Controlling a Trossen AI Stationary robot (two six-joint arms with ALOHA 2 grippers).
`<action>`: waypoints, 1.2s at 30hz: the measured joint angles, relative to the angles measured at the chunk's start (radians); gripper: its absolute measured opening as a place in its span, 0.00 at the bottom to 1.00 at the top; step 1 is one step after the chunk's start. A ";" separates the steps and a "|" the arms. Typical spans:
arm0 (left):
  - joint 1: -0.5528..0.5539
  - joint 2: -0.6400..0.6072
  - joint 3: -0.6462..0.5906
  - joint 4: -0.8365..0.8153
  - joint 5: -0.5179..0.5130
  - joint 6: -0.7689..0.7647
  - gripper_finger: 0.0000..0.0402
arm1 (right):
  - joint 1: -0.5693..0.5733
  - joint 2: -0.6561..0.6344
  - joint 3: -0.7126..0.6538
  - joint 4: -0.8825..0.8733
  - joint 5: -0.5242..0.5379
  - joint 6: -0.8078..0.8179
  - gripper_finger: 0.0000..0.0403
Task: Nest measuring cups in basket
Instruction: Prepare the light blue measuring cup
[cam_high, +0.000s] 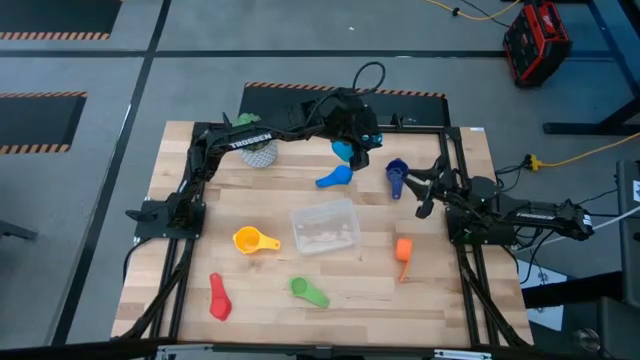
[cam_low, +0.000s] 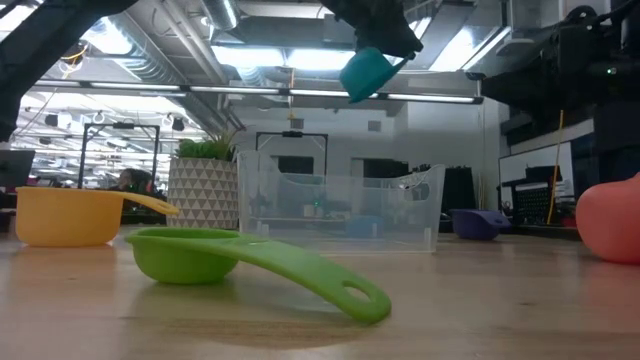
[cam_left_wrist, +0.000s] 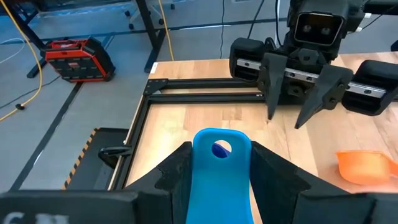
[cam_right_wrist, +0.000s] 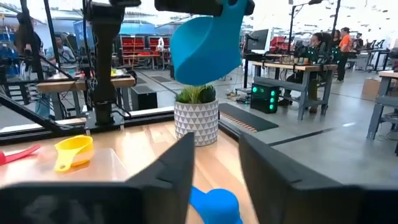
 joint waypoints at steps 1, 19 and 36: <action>0.000 0.000 0.000 0.000 0.000 0.000 0.33 | 0.000 0.000 0.000 0.001 0.013 -0.001 0.41; -0.034 0.000 -0.001 0.018 0.005 0.000 0.33 | -0.161 0.083 0.001 0.244 -0.057 -0.017 0.67; -0.139 -0.092 -0.002 0.071 0.010 -0.008 0.33 | -0.309 0.545 0.155 0.566 -0.419 -0.065 0.67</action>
